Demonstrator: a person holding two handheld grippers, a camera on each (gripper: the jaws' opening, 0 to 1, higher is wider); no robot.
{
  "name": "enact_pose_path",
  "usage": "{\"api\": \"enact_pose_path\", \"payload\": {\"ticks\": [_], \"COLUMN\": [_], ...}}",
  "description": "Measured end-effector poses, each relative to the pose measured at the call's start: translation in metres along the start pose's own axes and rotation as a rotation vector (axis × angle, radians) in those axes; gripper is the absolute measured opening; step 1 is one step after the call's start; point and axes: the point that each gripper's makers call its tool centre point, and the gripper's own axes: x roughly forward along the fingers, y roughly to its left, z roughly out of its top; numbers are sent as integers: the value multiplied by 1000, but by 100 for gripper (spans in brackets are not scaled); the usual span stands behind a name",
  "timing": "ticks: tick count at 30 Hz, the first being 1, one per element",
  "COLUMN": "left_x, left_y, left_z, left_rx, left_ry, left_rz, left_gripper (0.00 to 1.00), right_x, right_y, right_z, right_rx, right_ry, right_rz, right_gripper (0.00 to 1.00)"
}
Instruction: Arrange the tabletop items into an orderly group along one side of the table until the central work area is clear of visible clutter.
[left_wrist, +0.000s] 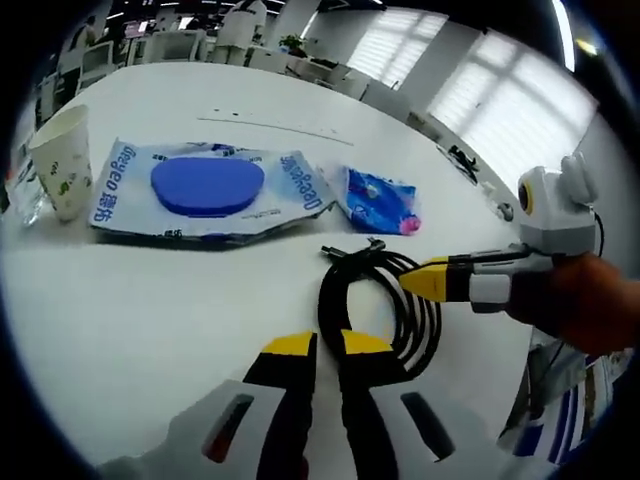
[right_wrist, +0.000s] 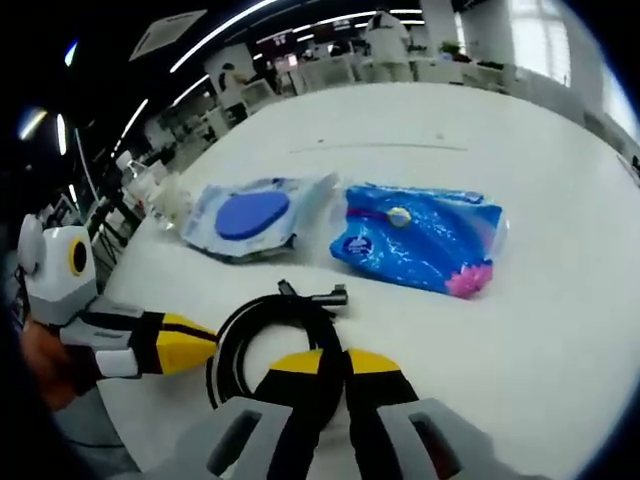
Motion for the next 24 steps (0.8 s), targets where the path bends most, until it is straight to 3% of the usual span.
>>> {"api": "enact_pose_path", "payload": {"ticks": [8,15,24], "left_x": [-24,-57,-106], "left_y": [4,23,47], "left_z": [4,25,20], "left_rx": [55,51,66], "left_ry": [-14,-91,-117], "left_rz": [20,48,74], "left_gripper": [10,14,20], "right_x": [-10,-22,-42], "right_y": [0,-3,6], "right_z": [0,-4,-6], "right_rx": [23,39,35], "right_ry": [-26,-61,-117], "right_rz": [0,-8,-13], "right_gripper": [18,22,26]}}
